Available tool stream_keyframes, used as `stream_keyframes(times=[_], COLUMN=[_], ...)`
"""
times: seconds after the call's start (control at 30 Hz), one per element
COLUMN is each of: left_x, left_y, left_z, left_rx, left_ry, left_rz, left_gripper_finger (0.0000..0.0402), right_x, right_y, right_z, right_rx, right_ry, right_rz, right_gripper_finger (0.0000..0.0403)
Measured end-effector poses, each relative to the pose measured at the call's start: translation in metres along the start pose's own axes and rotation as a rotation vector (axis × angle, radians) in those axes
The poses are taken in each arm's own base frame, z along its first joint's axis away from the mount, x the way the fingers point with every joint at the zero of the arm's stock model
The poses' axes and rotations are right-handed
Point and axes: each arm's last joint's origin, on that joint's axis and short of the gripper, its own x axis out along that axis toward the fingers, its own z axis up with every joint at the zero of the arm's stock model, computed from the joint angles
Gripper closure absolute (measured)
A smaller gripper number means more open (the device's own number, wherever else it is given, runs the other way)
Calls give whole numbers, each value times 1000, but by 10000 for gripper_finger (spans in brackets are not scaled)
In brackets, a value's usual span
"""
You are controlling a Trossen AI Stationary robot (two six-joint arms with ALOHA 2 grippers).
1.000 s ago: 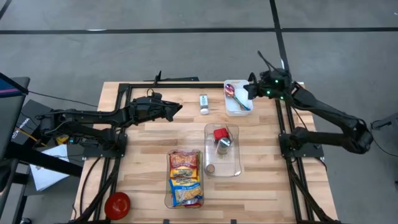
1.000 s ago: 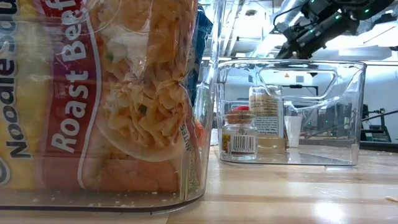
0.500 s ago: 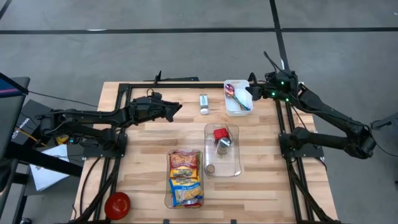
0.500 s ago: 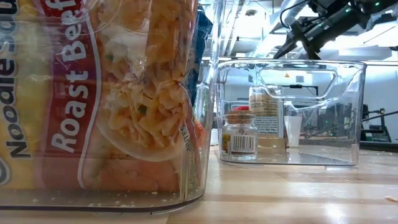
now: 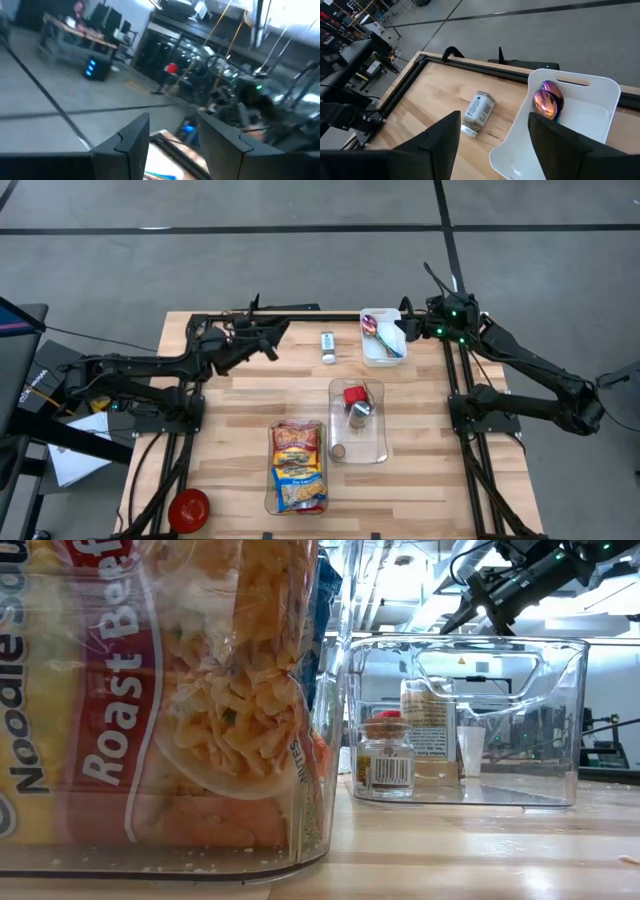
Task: Pick & Place Food Item
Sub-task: Put the white seasoning bottle into the right transparent bin
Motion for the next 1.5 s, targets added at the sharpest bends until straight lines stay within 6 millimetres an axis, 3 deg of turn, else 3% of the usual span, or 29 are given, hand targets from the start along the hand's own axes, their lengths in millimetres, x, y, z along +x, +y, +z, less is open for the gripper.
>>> stream_keyframes(times=[0.2, 0.33, 0.67, 0.83, 1.1, 1.5], left_x=[37, 68, 141, 165, 181, 182], left_y=[-17, -18, -5, -1, 27, 53], left_z=[9, -9, -72, -99, -138, -130], left_rx=[270, 362, 28, 56, 36, -33], left_ry=[199, 372, 413, 489, 578, 640], left_rz=[124, 212, 447, 498, 637, 706], left_gripper_finger=[243, 243, 227, 201, 177, 97], right_x=[0, 0, -4, -10, -13, -12], right_y=[0, 0, 2, 3, 2, 2], right_z=[0, 0, -1, -2, -4, -6], right_rx=[15, 23, 66, 68, 78, 74], right_ry=[1, 3, 16, 16, 32, 52], right_rz=[2, 7, 36, 36, 41, 43], right_gripper_finger=[177, 177, 177, 177, 177, 177])
